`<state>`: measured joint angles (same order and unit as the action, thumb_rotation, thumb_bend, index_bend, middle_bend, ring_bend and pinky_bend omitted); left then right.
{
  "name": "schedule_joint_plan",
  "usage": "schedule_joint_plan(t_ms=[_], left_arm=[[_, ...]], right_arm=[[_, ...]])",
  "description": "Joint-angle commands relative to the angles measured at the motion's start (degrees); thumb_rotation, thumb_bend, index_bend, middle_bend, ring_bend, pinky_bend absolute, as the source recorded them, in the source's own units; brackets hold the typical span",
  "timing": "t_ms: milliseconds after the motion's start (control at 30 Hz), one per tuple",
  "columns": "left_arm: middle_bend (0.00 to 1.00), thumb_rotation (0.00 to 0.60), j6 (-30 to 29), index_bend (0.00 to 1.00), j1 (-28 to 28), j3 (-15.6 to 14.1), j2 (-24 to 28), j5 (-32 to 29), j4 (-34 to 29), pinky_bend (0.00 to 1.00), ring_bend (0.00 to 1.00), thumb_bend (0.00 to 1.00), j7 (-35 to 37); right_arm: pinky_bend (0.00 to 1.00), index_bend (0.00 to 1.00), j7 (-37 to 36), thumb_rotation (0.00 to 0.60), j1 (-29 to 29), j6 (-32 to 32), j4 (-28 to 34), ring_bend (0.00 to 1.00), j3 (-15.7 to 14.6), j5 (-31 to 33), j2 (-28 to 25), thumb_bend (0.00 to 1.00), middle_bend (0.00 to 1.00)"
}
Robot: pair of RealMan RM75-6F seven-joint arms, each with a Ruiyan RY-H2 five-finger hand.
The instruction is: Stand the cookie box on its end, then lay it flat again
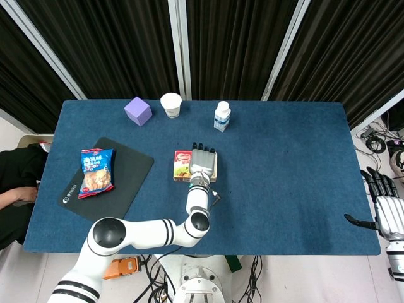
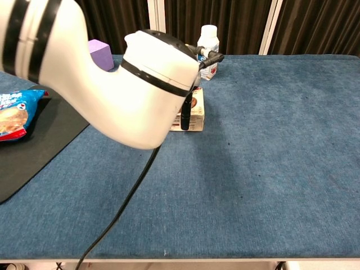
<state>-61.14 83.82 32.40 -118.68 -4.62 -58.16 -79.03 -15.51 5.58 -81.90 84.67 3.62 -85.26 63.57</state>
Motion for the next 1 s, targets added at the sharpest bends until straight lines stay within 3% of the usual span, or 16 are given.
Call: schedule_joint_plan(t_ms=[33,200,367,533,700,867,1000], left_arm=[[0.26,0.6,0.84,0.26,0.31,0.88,-1.22,1.6,1.83,0.01,0.12,0.14,2.26],[0.38,0.6,2.02,0.36,-0.28,0.02,-1.3,5.24,2.41,0.03,0.22,0.21,4.24],[0.39,0.6,5.62,0.36,-5.06,0.62,4.1,10.34,-5.34,0.03,0.22,0.21,11.43],[0.39,0.6,11.55,0.36,-14.47,1.2,12.63,16.83,-17.99,0.03,0.21,0.21,25.24],[0.37,0.6,21.18,0.36,-23.78,4.4,17.76,21.76,-24.54,0.03,0.19,0.21,43.41],[0.36,0.6,26.32,0.36,-30.83,6.43,16.25,32.17,-24.31,0.02,0.17,0.22,59.73],[0.36,0.6,28.13,0.36,-35.22,7.42,12.36,44.15,-21.52,0.0,0.16,0.22,72.46]], right_arm=[[0.0,0.0,0.09,0.6,0.06,0.23,0.07,0.0,0.01,0.08,-0.02,0.0,0.0],[0.0,0.0,0.2,0.6,0.17,0.6,0.0,0.0,0.08,0.37,0.11,0.0,0.0],[0.0,0.0,0.1,0.6,0.31,0.85,-0.2,0.0,0.15,0.44,0.31,0.0,0.0],[0.0,0.0,-0.08,0.6,0.63,1.08,-0.5,0.0,0.17,0.09,0.55,0.0,0.0],[0.0,0.0,0.25,0.6,0.88,0.91,-0.21,0.0,0.14,-0.53,0.68,0.0,0.0],[0.0,0.0,0.71,0.6,0.81,0.6,0.37,0.0,0.13,-0.65,0.49,0.0,0.0],[0.0,0.0,1.23,0.6,0.82,0.45,1.01,0.0,0.09,-0.8,0.27,0.0,0.0]])
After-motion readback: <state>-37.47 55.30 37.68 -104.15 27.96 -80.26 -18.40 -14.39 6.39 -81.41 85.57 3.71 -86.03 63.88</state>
